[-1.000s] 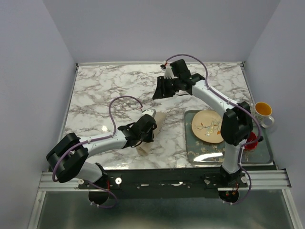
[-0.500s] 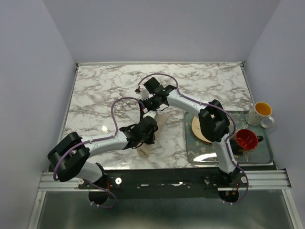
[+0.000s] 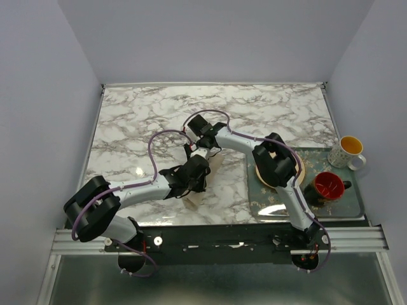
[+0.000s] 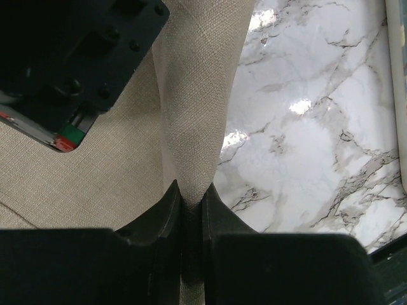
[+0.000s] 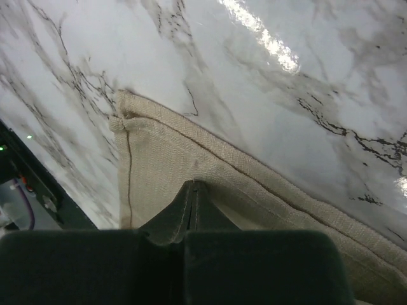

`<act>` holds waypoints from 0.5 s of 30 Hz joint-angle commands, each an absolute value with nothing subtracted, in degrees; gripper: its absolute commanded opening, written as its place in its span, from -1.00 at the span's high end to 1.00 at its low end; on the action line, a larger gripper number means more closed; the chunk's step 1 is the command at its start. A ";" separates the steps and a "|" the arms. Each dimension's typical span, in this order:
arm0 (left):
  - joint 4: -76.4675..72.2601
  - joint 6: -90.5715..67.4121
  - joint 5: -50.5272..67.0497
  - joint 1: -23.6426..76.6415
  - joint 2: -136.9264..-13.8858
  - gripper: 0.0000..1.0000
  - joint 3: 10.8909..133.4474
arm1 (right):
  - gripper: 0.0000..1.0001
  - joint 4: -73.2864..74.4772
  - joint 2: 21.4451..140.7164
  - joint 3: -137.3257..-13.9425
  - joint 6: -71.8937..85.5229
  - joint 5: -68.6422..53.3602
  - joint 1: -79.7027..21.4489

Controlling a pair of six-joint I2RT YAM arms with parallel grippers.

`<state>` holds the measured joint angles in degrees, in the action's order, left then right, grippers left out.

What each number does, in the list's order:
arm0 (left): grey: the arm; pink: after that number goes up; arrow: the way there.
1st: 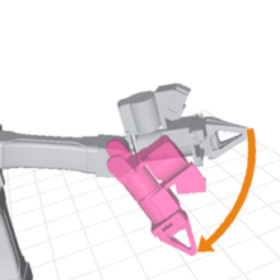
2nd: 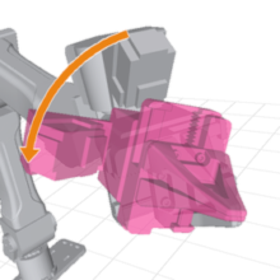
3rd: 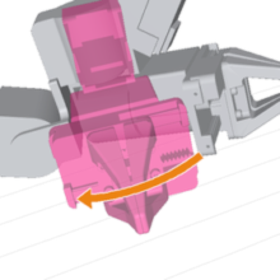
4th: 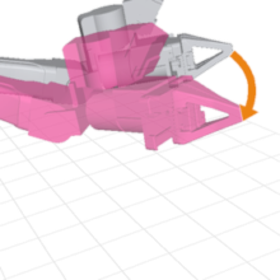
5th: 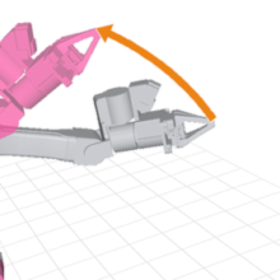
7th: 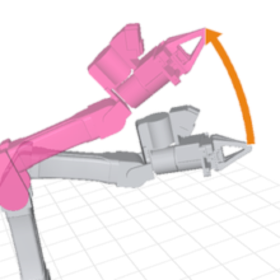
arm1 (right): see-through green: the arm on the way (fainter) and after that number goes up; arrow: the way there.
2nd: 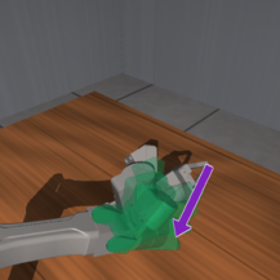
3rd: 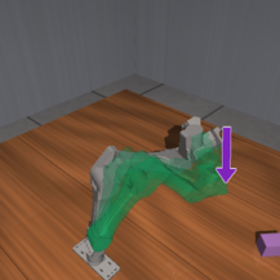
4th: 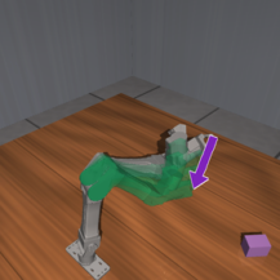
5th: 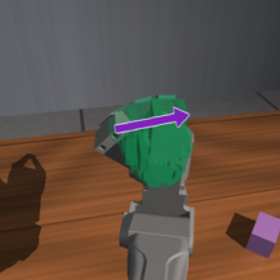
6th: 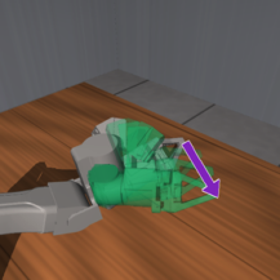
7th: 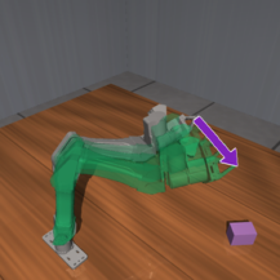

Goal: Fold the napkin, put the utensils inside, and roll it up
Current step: Roll the napkin with the utensil

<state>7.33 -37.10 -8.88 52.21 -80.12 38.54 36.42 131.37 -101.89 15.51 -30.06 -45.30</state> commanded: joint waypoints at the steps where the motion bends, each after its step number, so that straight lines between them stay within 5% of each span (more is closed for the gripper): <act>1: 5.71 -37.44 -8.26 52.29 -78.57 1.00 37.62 | 0.99 35.16 133.59 -101.60 17.66 -24.79 -44.83; 15: 6.50 -41.48 -6.24 52.29 -78.66 1.00 37.18 | 0.99 35.16 134.21 -100.72 19.78 -15.03 -42.37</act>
